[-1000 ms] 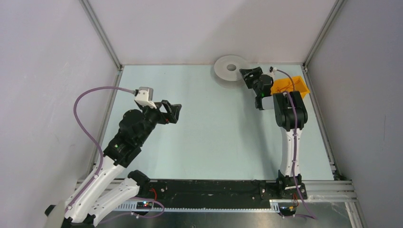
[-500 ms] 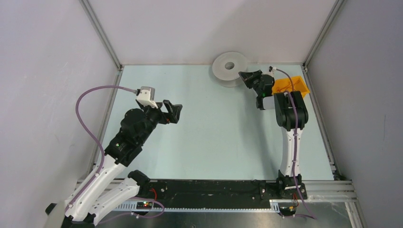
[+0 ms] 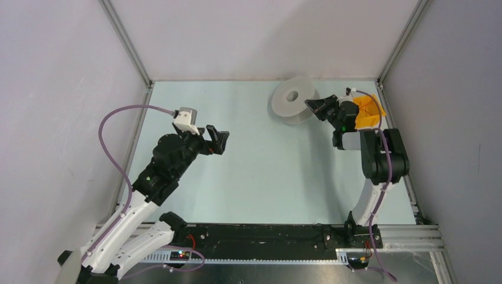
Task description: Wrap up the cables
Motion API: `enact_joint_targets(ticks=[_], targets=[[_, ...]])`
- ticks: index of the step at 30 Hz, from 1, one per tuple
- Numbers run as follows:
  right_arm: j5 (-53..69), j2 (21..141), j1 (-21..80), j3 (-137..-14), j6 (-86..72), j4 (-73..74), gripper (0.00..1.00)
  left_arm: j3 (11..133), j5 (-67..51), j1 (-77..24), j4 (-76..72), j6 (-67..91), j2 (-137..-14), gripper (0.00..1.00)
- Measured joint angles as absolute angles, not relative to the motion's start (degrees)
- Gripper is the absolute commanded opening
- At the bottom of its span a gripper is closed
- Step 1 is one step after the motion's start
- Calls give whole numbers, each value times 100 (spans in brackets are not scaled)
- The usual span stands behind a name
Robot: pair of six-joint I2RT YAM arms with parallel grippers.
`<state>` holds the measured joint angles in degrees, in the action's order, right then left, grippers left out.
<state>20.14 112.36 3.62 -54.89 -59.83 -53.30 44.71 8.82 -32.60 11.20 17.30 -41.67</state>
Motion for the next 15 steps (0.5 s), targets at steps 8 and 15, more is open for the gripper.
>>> enact_joint_targets(ticks=[8,15], targets=[[2893,9032,528,-4431,-4475,-4436,0,4471,860,-3260,1120,1726,-4346,98],[4386,7432,580,-4014,-3430,-3625,0,4491,132,-3256,1122,1564,-4407,96]])
